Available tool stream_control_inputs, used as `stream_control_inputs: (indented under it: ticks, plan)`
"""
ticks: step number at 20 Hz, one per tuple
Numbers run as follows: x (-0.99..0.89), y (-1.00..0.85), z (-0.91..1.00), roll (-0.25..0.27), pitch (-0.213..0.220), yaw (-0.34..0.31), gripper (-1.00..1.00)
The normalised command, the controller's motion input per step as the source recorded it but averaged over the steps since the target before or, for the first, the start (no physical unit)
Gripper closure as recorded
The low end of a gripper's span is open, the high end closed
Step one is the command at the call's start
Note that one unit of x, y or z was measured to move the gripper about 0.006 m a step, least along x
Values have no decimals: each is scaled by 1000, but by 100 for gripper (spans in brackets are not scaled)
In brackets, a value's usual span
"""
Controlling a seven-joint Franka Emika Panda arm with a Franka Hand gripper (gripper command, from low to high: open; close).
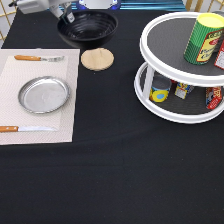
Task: Pick up the bowl from the lazy Susan and put bowl on the plate
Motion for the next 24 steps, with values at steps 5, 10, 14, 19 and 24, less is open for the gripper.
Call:
stream_control_inputs:
  ticks: [5, 10, 14, 19, 24]
  plan:
    - [-78, -268, -598, 0, -52, -294, 100]
    - [-199, -314, -571, 0, -47, -274, 100]
    - [-237, -304, -508, 0, -84, -273, 100]
    - [-197, -273, -500, 0, -102, -285, 100]
    - [-176, -252, -495, 0, -105, -290, 100]
